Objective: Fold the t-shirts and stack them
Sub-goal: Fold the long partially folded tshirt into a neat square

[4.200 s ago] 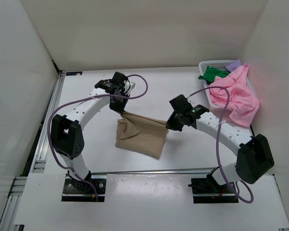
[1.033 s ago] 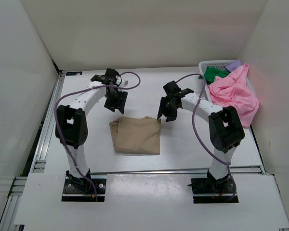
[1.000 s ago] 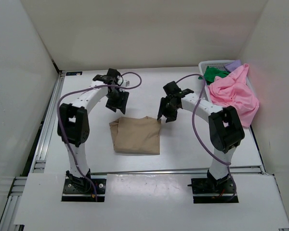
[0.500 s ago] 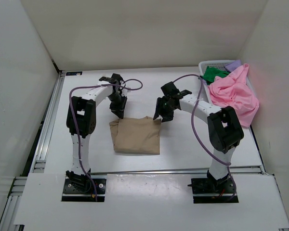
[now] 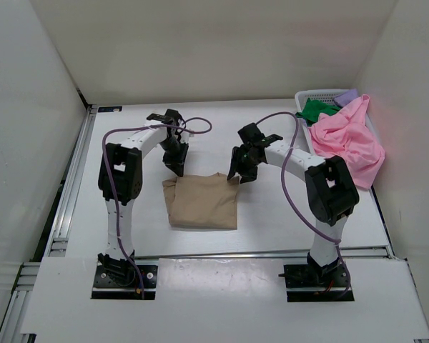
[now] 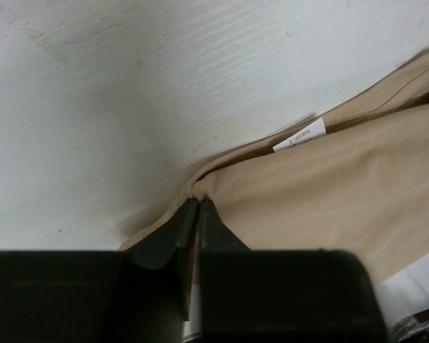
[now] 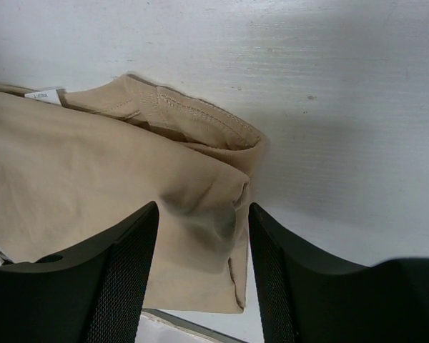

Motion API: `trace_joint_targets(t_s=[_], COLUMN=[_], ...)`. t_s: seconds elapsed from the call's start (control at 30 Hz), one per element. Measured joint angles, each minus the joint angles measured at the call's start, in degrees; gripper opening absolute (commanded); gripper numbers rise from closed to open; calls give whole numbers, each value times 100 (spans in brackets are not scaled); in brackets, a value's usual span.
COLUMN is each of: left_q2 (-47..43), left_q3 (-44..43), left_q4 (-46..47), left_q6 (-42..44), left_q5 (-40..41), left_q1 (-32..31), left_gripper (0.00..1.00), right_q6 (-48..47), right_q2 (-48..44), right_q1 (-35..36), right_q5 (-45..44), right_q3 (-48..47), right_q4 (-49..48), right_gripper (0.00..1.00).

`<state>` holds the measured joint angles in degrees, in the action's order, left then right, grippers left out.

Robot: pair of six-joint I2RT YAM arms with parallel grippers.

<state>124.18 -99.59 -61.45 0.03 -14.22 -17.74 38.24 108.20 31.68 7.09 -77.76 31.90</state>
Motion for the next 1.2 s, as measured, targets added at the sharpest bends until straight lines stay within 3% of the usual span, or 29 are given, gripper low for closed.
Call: trace_joint_targets(t_s=[0.1,0.47,0.7,1.03,1.1,1.13,1.2], left_q2=[-33,-284,-289,-284,-264,-256,-245], left_q3=[0,192,313,313,313,310,310], left_q4=[-9,-28,-66,-37,-44,-44,-46], left_q6=[-9,-4,-7,-7,-7,-9,-22], left_q5=[-2,-22,87,177,170,168,160], left_q1=[0,-9,-59,-186,-227,-232,-247], left_gripper=[36,26,41,38,34,23,11], right_q6=[0,-2,-4,-11,-9,-7,-7], right_q2=[0,2,2,2,2,2,2], right_q1=[0,0,33,90,103,105,105], right_q5=[0,0,-2,0,0,-2,-4], right_q3=[7,105,107,160,160,160,160], right_q4=[2,52,55,63,66,66,66], right_gripper=[58,58,58,58,58,57,51])
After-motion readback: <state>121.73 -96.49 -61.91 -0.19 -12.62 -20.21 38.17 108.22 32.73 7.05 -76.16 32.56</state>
